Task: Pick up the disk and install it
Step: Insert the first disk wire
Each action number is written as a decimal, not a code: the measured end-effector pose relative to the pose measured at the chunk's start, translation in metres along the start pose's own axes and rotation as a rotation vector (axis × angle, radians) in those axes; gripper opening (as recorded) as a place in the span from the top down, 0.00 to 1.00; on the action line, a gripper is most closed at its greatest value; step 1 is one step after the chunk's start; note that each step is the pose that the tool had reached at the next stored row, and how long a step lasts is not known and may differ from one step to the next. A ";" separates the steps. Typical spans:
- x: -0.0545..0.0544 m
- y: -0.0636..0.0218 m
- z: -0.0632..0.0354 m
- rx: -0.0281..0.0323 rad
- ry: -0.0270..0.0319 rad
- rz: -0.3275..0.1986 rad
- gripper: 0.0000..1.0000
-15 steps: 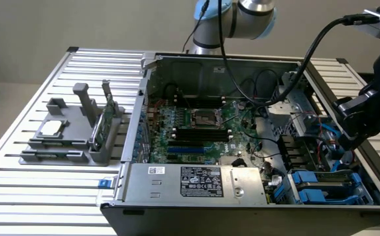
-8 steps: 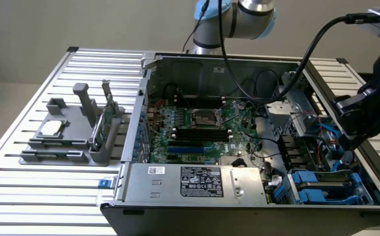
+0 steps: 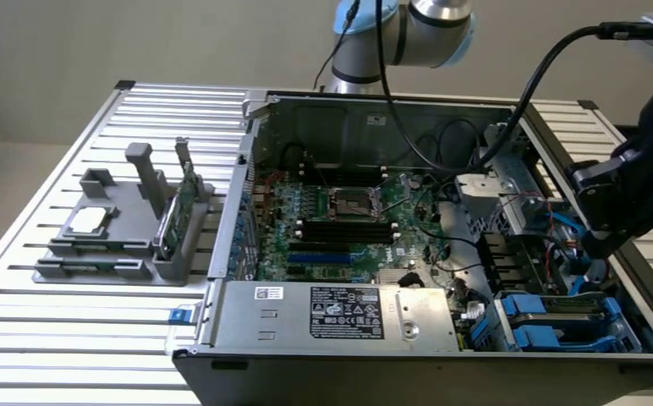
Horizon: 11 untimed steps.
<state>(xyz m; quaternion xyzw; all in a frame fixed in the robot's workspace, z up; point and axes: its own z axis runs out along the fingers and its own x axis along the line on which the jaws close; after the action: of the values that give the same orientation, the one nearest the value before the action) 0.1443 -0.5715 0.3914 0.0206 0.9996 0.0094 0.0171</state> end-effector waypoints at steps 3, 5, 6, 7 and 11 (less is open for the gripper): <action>0.000 0.0000 0.0005 -0.0028 -0.0006 0.038 0.89; 0.000 0.0000 0.0008 -0.0046 -0.0010 0.063 0.89; 0.000 0.0000 0.0010 -0.0054 -0.0012 0.076 0.89; 0.000 0.0000 0.0012 -0.0064 -0.0014 0.089 0.89; 0.000 0.0000 0.0016 -0.0085 -0.0024 0.139 0.89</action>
<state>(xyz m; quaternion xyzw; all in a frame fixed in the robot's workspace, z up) 0.1444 -0.5715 0.3898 0.0898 0.9957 0.0148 0.0177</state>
